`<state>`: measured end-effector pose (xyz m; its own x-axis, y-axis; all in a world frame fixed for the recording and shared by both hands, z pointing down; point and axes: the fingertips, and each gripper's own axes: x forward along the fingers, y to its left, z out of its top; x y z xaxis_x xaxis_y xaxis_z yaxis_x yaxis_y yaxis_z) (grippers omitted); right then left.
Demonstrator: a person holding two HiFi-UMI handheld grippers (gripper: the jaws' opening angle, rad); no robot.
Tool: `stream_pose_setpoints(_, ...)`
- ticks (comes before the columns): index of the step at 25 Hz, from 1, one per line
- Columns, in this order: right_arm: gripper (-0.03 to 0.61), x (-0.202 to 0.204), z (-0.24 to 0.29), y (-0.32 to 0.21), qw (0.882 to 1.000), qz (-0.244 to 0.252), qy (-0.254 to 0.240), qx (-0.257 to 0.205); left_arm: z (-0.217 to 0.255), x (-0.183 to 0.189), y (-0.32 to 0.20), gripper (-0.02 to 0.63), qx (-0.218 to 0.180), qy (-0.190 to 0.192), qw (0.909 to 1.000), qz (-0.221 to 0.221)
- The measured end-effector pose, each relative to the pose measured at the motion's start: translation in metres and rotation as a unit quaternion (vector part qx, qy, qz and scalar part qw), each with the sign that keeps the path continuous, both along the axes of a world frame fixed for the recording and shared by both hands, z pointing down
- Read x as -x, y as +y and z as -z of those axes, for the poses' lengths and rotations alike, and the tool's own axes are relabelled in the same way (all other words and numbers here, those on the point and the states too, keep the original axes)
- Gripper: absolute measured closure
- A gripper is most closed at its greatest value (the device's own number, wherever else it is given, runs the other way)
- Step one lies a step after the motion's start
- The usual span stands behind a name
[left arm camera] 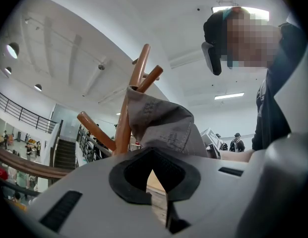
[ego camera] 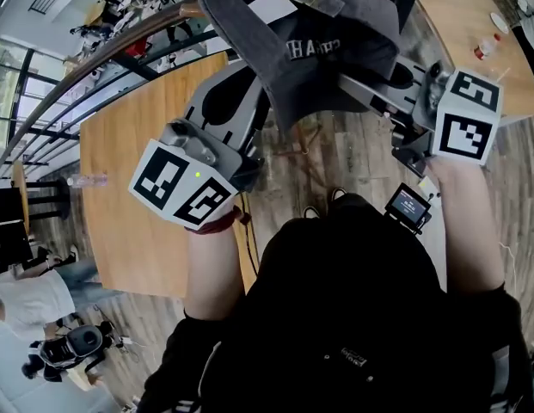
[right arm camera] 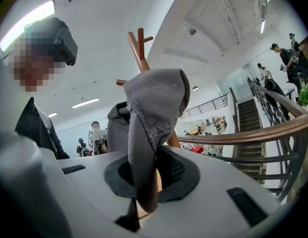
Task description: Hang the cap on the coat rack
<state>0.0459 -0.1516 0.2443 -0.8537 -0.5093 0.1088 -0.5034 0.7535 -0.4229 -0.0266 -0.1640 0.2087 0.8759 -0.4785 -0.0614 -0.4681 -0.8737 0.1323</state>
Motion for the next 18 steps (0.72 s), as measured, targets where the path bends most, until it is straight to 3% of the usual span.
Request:
stream_pose_setpoints(5, 0.537, 0.002, -0.005, 0.001, 1.0, -0.003, 0.016, -0.005, -0.007, 0.003, 0.001, 0.611, 0.015, 0.004, 0.9999, 0.004)
stream_pose_setpoints(13, 0.535, 0.014, -0.078, -0.026, 0.999, 0.001, 0.039, -0.016, -0.079, 0.012, -0.027, 0.611, 0.045, 0.004, 0.9989, 0.015)
stream_pose_setpoints(18, 0.491, 0.0, -0.119, -0.053, 0.999, 0.005, 0.039, -0.002, -0.122, -0.004, -0.058, 0.611, 0.066, 0.0, 0.9976, 0.023)
